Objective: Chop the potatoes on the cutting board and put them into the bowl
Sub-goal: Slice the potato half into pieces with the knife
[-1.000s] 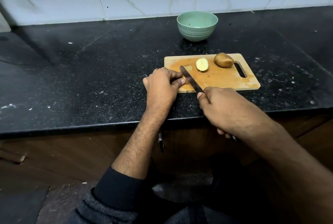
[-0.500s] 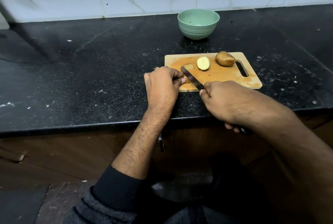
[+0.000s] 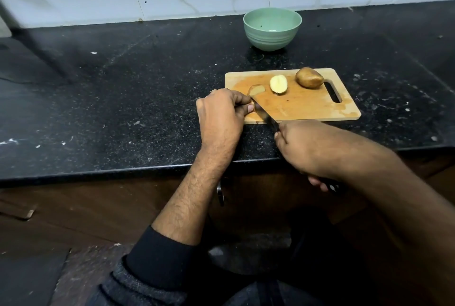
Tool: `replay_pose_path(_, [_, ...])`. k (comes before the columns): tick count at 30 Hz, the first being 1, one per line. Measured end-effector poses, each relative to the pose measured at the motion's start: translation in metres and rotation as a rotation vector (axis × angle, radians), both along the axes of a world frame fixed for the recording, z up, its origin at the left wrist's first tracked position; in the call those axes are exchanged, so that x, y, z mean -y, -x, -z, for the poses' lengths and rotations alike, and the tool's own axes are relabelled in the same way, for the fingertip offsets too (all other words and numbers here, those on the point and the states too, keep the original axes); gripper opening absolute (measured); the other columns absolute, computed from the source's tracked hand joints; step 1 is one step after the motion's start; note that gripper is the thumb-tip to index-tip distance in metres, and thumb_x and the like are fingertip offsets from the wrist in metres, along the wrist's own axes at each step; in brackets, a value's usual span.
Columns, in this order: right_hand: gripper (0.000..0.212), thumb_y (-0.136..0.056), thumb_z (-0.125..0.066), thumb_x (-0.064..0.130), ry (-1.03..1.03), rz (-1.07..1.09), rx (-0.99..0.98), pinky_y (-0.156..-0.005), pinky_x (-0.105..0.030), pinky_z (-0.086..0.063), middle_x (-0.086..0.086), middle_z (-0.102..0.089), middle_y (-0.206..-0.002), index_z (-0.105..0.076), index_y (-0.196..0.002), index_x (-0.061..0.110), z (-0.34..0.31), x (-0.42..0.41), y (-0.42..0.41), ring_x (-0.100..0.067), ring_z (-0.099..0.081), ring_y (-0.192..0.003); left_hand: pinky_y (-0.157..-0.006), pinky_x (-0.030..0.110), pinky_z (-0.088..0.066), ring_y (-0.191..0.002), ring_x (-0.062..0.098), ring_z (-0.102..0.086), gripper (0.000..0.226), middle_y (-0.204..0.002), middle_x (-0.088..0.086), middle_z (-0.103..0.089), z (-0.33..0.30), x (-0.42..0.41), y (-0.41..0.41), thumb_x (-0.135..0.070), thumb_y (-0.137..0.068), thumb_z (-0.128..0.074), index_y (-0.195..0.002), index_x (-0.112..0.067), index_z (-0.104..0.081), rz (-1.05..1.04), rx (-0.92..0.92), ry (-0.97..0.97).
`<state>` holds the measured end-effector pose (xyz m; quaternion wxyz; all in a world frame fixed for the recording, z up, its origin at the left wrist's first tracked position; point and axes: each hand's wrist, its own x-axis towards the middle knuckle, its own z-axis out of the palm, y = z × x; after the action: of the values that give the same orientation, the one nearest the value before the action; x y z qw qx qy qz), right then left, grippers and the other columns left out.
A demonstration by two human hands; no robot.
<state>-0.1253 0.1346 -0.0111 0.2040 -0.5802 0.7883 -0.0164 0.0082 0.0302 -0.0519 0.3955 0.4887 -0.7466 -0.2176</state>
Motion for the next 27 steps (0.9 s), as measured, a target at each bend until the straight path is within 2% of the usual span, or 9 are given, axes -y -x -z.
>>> replay_pose_path(4, [0.027, -0.108, -0.029, 0.032, -0.047, 0.047, 0.039, -0.057, -0.029, -0.04, -0.001, -0.051, -0.067, -0.044, -0.092, 0.016, -0.018, -0.033, -0.01, -0.016, -0.048, -0.056, -0.101, 0.047, -0.046, -0.103, 0.015, -0.066, 0.012, -0.098, -0.012, -0.076, 0.0, 0.0, 0.0, -0.03, -0.082, -0.081, -0.094, -0.028, -0.08, -0.004, 0.016, 0.004])
replay_pose_path(6, [0.029, -0.109, -0.03, 0.033, -0.1, 0.07, 0.065, -0.047, -0.025, -0.041, -0.003, -0.054, -0.064, -0.05, -0.105, 0.012, -0.032, -0.039, -0.011, -0.014, -0.05, -0.046, -0.101, 0.047, -0.046, -0.102, 0.015, -0.066, 0.014, -0.098, -0.011, -0.076, -0.001, -0.001, 0.0, -0.031, -0.082, -0.081, -0.095, -0.028, -0.08, -0.006, 0.021, 0.002])
replay_pose_path(9, [0.031, -0.109, -0.033, 0.043, -0.183, 0.09, 0.09, -0.036, -0.02, -0.043, -0.005, -0.061, -0.06, -0.053, -0.122, 0.024, -0.058, -0.052, -0.012, -0.011, -0.051, -0.029, -0.102, 0.045, -0.047, -0.096, 0.009, -0.067, 0.016, -0.093, -0.014, -0.076, 0.0, -0.001, -0.001, -0.035, -0.08, -0.083, -0.094, -0.029, -0.08, -0.01, -0.035, -0.035])
replay_pose_path(13, [0.032, -0.107, -0.033, 0.046, -0.047, 0.147, 0.142, -0.034, -0.019, -0.039, -0.006, -0.059, -0.056, -0.05, -0.088, 0.027, -0.068, -0.052, -0.005, -0.012, -0.048, -0.026, -0.1, 0.043, -0.048, -0.091, 0.006, -0.068, 0.027, -0.086, -0.016, -0.075, 0.002, 0.0, -0.004, -0.047, -0.074, -0.083, -0.095, -0.032, -0.078, -0.008, -0.055, -0.036])
replay_pose_path(15, [0.032, -0.107, -0.033, 0.045, 0.009, 0.168, 0.147, -0.033, -0.019, -0.038, -0.008, -0.061, -0.062, -0.051, -0.091, 0.025, -0.063, -0.047, -0.002, -0.012, -0.049, -0.027, -0.101, 0.043, -0.042, -0.095, 0.007, -0.065, 0.037, -0.089, -0.017, -0.073, 0.0, -0.001, -0.002, -0.058, -0.073, -0.079, -0.099, -0.032, -0.076, -0.019, 0.012, -0.01])
replay_pose_path(19, [0.034, -0.107, -0.034, 0.046, 0.0, 0.187, 0.153, -0.037, -0.023, -0.044, -0.008, -0.064, -0.061, -0.054, -0.093, 0.023, -0.049, -0.04, 0.002, -0.017, -0.054, -0.034, -0.096, 0.045, -0.038, -0.106, 0.018, -0.057, 0.057, -0.105, -0.009, -0.067, -0.007, -0.009, 0.011, -0.073, -0.083, -0.057, -0.115, -0.026, -0.063, -0.066, 0.323, 0.122])
replay_pose_path(22, [0.034, -0.107, -0.035, 0.046, -0.001, 0.197, 0.168, -0.036, -0.022, -0.043, -0.008, -0.062, -0.061, -0.056, -0.095, 0.021, -0.043, -0.039, 0.004, -0.015, -0.053, -0.033, -0.094, 0.046, -0.038, -0.105, 0.022, -0.057, 0.044, -0.107, -0.004, -0.065, -0.006, -0.011, 0.017, -0.056, -0.086, -0.06, -0.115, -0.023, -0.054, -0.091, 0.405, 0.203])
replay_pose_path(25, [0.033, -0.107, -0.037, 0.045, -0.011, 0.2, 0.186, -0.036, -0.022, -0.043, -0.007, -0.062, -0.062, -0.056, -0.096, 0.021, -0.039, -0.039, 0.006, -0.015, -0.053, -0.033, -0.098, 0.044, -0.037, -0.099, 0.019, -0.059, 0.031, -0.099, -0.008, -0.065, -0.009, -0.011, 0.015, -0.033, -0.085, -0.063, -0.112, -0.023, -0.05, -0.033, 0.3, 0.175])
replay_pose_path(27, [0.032, -0.106, -0.038, 0.046, -0.011, 0.19, 0.197, -0.038, -0.023, -0.044, -0.007, -0.063, -0.064, -0.056, -0.097, 0.021, -0.038, -0.039, 0.006, -0.015, -0.054, -0.035, -0.102, 0.041, -0.034, -0.096, 0.012, -0.062, 0.031, -0.094, -0.011, -0.066, -0.009, -0.009, 0.011, -0.022, -0.083, -0.066, -0.11, -0.025, -0.052, 0.03, 0.185, 0.057])
